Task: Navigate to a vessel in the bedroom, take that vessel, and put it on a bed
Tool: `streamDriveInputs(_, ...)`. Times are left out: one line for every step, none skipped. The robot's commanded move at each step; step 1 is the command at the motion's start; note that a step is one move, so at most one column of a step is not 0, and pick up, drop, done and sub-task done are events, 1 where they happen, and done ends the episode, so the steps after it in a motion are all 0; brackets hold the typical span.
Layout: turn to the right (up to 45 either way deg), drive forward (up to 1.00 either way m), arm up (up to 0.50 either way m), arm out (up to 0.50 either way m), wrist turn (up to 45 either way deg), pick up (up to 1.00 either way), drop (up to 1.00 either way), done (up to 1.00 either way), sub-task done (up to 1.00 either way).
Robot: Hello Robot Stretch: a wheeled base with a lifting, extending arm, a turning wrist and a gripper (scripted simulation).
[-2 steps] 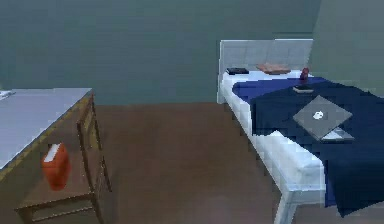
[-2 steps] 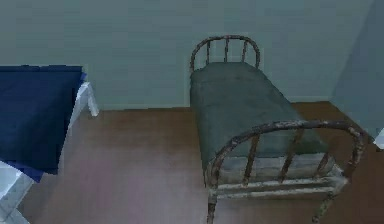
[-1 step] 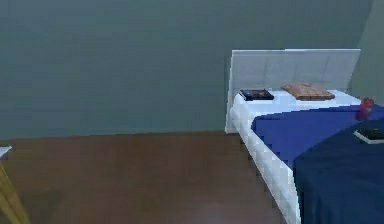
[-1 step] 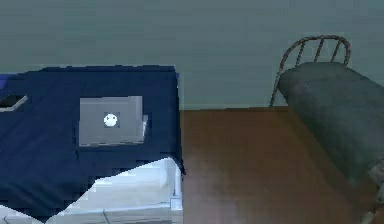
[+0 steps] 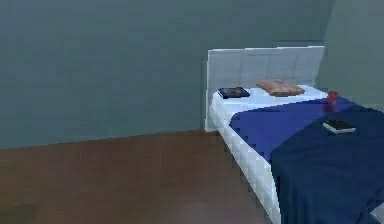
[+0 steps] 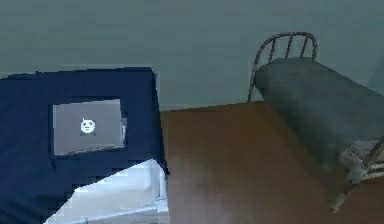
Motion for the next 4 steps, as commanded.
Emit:
streamDriveInputs(0.0,0.35,0.00,0.00,0.0,0.00,0.00,0.00,0.00)
streamDriveInputs(-42.0,0.00,0.00,0.00,0.0,0.00,0.00,0.00,0.00)
streamDriveInputs(0.0,1.00,0.00,0.00,0.0,0.00,0.00,0.00,0.00)
streamDriveInputs(-3.0,0.00,0.00,0.00,0.0,0.00,0.00,0.00,0.00)
